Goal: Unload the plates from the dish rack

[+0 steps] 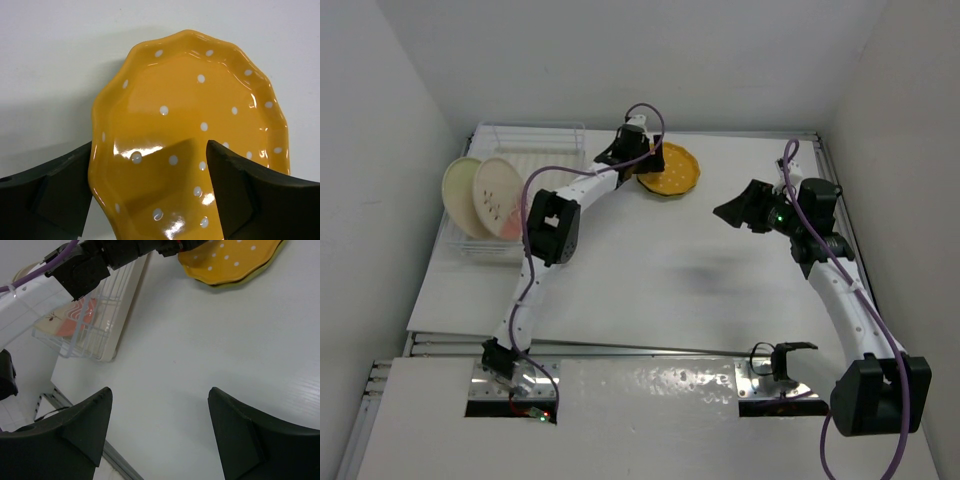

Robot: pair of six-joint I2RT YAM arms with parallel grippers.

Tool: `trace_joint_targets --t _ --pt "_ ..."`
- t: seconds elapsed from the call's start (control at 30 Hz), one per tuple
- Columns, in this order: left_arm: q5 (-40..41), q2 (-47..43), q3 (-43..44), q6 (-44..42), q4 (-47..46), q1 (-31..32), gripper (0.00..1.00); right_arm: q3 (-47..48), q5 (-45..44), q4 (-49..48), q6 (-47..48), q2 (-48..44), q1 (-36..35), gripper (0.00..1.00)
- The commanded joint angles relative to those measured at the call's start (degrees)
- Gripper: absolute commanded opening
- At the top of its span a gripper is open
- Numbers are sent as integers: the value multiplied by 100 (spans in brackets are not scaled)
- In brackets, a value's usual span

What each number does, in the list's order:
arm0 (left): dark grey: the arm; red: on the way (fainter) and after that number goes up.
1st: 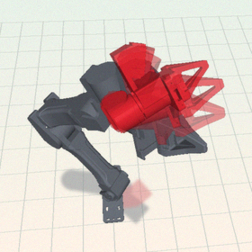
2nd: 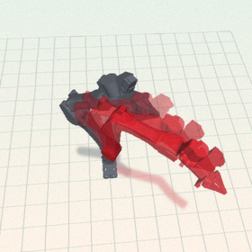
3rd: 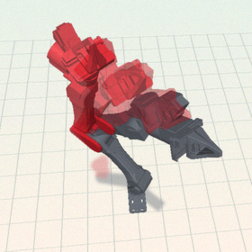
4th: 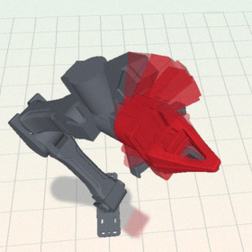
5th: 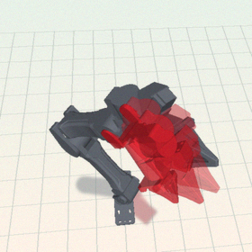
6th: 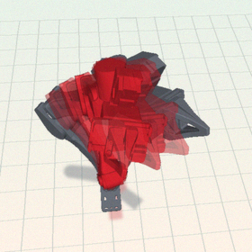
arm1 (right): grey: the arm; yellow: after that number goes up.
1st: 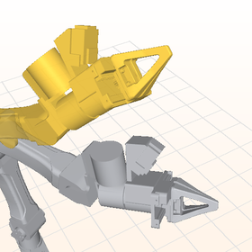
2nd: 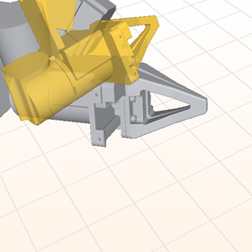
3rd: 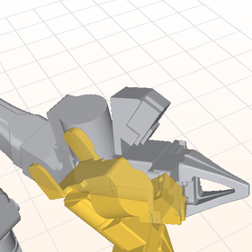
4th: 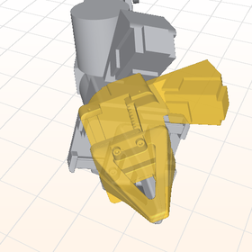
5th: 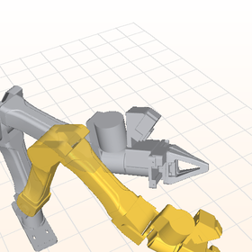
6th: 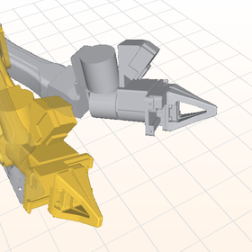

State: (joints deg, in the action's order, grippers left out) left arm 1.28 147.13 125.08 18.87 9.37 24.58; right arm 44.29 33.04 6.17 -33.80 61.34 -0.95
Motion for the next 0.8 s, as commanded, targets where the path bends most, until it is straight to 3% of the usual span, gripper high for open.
trace_joint_targets --t 0.0,0.37,0.47,0.5,0.57,0.77 --pt "776 -237 342 -726 -49 82 82 150 54 -160 40 -96 -28 76" --pt "962 -352 544 -1492 -365 153 94 115 159 -257 -21 -26 -37 76" --pt "988 -369 509 -1510 -356 153 81 132 150 -248 14 -17 -28 76" --pt "1119 -361 431 -1501 -356 153 62 141 159 -240 23 -17 -37 76" --pt "1408 -352 316 -1483 -348 153 42 141 159 -231 23 -26 -37 76" --pt "1762 -290 131 -1466 -102 161 33 97 142 -161 102 -78 -37 76"
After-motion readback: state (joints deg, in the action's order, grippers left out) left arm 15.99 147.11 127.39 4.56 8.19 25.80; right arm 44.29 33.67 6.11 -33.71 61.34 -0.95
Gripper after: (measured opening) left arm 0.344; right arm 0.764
